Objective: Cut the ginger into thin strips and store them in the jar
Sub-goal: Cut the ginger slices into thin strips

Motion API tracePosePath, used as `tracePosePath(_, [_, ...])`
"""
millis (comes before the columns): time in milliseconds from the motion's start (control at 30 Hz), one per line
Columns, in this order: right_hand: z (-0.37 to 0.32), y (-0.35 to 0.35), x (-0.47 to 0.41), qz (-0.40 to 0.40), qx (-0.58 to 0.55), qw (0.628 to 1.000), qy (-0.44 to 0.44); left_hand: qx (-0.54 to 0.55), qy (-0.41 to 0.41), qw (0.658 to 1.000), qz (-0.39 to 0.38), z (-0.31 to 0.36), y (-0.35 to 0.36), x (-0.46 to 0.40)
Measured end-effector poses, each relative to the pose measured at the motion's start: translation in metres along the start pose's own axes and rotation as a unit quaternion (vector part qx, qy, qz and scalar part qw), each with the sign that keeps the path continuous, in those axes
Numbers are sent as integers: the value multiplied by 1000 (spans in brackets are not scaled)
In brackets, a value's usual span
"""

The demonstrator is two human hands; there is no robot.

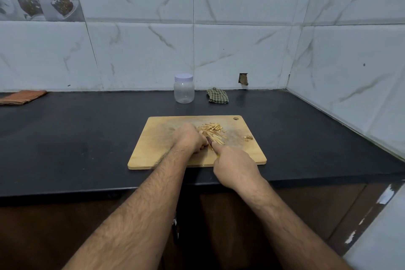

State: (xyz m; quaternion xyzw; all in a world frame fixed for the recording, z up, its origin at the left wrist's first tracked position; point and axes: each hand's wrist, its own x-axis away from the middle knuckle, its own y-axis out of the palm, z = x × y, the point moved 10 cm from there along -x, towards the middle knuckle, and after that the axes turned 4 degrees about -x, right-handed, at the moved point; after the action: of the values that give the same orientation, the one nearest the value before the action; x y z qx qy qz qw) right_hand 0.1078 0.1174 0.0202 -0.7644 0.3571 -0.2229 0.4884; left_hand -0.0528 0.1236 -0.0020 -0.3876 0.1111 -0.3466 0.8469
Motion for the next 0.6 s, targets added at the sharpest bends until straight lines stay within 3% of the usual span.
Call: tracePosePath(600, [-5, 5, -2, -32, 62, 997, 14, -19, -1, 1000, -7, 1, -1, -2])
